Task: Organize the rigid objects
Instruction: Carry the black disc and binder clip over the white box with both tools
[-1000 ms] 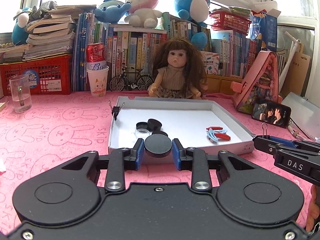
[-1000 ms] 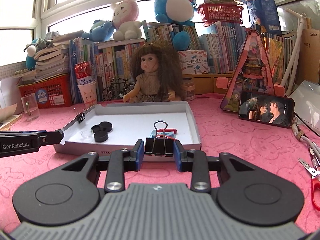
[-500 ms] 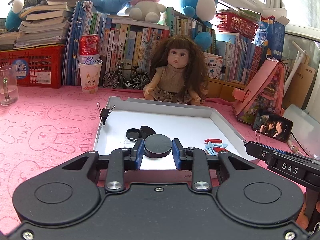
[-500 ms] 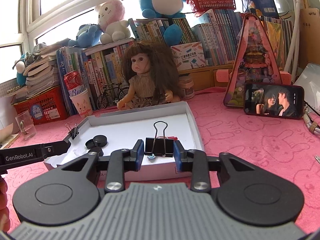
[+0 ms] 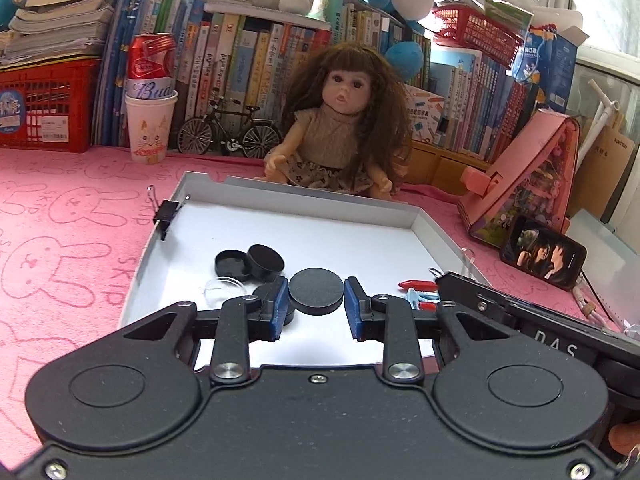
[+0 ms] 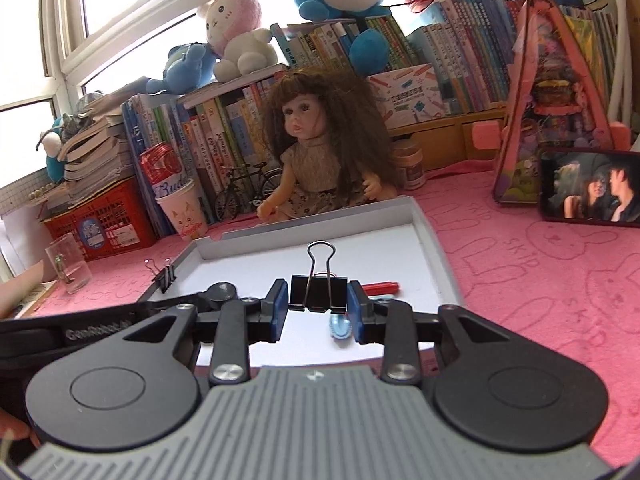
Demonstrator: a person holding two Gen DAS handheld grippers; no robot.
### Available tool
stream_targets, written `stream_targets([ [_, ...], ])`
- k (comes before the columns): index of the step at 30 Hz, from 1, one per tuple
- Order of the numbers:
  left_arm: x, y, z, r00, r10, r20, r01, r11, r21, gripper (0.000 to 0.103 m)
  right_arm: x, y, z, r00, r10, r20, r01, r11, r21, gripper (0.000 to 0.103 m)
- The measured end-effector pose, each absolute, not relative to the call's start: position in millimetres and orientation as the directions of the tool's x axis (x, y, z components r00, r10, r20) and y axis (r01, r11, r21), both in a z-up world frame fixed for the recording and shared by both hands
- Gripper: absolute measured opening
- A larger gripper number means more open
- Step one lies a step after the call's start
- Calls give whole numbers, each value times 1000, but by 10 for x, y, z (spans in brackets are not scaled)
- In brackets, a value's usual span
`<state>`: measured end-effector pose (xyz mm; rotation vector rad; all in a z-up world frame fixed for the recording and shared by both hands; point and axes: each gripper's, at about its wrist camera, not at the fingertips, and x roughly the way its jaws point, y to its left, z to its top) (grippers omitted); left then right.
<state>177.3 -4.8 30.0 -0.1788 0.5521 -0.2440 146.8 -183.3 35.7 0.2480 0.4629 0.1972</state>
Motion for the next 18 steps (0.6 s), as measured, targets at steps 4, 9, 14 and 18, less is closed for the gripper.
stream_targets([
  [4,1852,-141,292,830,-266,-490,194,962,-193,28,1599,-1830,352,868,260,-423,-133,943,307,36],
  [9,2024,-187,265,834,-251,-492,187,967,-176,28,1778,-1818,331,860,276,-428,-139,936,324,36],
  [14,2138,-209,199,830,-235,-507,171,971,-170,28,1908,-1812,250,850,279,-446,-128,932,340,36],
  [18,2189,-227,168,830,-221,-513,166,975,-150,28,1973,-1826,194,840,282,-463,-116,928,354,36],
])
